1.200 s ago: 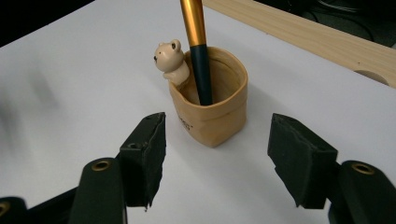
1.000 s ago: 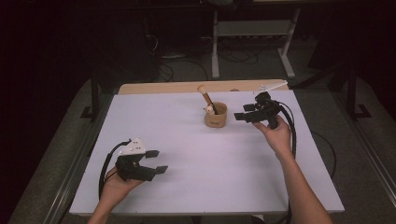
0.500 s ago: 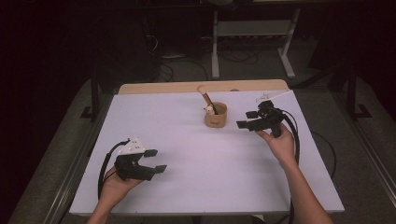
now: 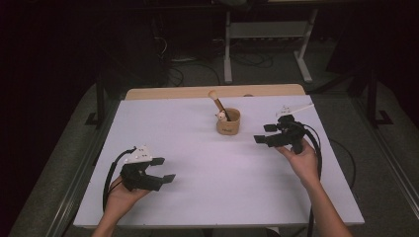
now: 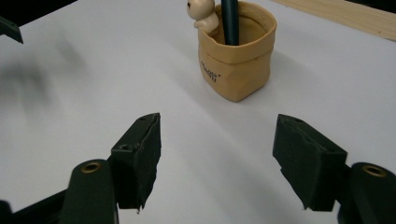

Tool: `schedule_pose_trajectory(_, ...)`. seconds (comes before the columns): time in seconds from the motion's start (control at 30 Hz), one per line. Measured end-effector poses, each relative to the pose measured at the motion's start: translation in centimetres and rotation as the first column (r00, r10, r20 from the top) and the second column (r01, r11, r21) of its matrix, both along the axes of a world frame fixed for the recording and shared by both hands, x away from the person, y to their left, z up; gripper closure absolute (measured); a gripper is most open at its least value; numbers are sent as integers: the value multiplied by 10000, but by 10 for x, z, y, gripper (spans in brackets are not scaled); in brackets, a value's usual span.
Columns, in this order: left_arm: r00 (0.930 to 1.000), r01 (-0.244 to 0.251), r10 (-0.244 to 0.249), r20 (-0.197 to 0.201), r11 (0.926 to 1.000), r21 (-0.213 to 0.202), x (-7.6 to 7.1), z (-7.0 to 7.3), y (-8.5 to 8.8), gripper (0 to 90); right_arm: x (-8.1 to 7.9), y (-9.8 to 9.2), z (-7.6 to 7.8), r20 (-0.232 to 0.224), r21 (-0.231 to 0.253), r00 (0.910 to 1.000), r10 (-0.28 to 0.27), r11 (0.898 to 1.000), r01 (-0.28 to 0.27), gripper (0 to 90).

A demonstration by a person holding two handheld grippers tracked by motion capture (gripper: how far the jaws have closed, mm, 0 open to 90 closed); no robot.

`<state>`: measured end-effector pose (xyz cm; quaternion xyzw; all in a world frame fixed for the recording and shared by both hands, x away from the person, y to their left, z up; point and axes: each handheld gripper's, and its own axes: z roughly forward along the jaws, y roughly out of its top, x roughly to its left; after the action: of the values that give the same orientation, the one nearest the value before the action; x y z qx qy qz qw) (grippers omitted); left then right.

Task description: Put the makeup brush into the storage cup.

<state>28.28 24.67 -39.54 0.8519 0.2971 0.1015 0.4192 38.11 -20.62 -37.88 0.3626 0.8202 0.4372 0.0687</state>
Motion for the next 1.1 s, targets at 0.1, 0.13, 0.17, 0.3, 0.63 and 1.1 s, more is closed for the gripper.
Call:
schedule_pose_trajectory(0.1, 10000, 3, -3, 44, 10000, 43, 1, 0, 1, 260, -4, -3, -1, 85, 2, 10000, -34, 10000, 34, 311)
schedule_pose_trajectory(0.13, 10000, -16, 16, 9, 10000, 26, 0, 0, 1, 259, -5, -5, -1, 71, 12, 10000, -38, 10000, 38, 311)
schedule_pose_trajectory(0.17, 10000, -14, 14, 1, 10000, 30, 0, 0, 1, 259, -6, -5, -1, 94, 21, 9999, -42, 10000, 42, 310)
schedule_pose_trajectory(0.3, 10000, -46, 46, 10, 10000, 16, 0, 0, 1, 258, -11, -8, -2, 62, 14, 10000, -45, 10000, 45, 308)
schedule_pose_trajectory(0.63, 10000, -43, 42, 74, 9998, 183, -3, -3, 1, 255, -27, -12, -6, 118, 11, 9999, 1, 10000, -1, 304)
schedule_pose_trajectory(1.1, 9997, -132, 128, 201, 9996, 231, -10, -8, 3, 255, -46, -18, -15, 153, -132, 9998, 91, 9999, -89, 293)
